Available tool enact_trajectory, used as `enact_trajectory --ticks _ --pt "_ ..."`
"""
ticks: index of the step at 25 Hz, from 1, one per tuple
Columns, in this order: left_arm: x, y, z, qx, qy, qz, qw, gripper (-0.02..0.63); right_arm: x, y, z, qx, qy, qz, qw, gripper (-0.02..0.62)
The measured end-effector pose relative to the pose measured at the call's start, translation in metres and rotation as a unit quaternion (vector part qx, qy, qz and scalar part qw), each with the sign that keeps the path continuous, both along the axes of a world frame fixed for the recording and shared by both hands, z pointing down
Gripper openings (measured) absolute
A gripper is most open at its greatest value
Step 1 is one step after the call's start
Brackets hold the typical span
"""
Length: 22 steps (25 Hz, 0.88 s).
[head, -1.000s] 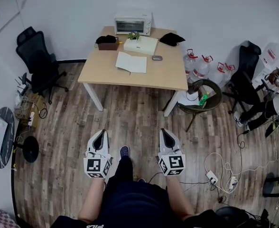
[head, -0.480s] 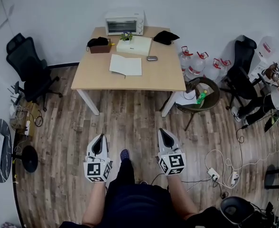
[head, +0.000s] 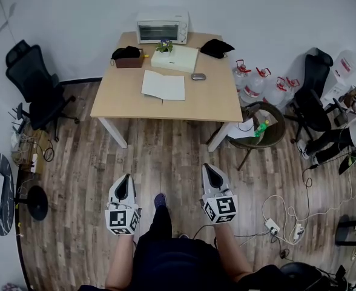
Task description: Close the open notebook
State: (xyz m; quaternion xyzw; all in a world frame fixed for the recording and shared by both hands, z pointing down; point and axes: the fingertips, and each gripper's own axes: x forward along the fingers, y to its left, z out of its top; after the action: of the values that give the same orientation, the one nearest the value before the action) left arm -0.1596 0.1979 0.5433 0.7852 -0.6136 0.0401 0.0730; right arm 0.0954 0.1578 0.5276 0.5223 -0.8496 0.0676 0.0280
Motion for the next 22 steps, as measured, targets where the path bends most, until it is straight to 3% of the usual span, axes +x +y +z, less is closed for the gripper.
enact_trajectory --ticks 9,13,22 --pt "-0.021 -0.06 -0.007 0.005 0.007 0.006 0.9999 -0.014 -0.023 -0.058 -0.012 0.01 0.02 0.004 1.0 0.008" --pt "-0.035 -0.094 -0.014 0.011 -0.022 0.009 0.9997 -0.014 -0.039 -0.089 -0.016 0.008 0.029 0.008 1.0 0.008" --pt "-0.06 -0.167 -0.032 0.025 -0.016 0.039 0.9988 -0.014 -0.067 -0.145 -0.027 0.017 0.033 0.03 0.999 0.008"
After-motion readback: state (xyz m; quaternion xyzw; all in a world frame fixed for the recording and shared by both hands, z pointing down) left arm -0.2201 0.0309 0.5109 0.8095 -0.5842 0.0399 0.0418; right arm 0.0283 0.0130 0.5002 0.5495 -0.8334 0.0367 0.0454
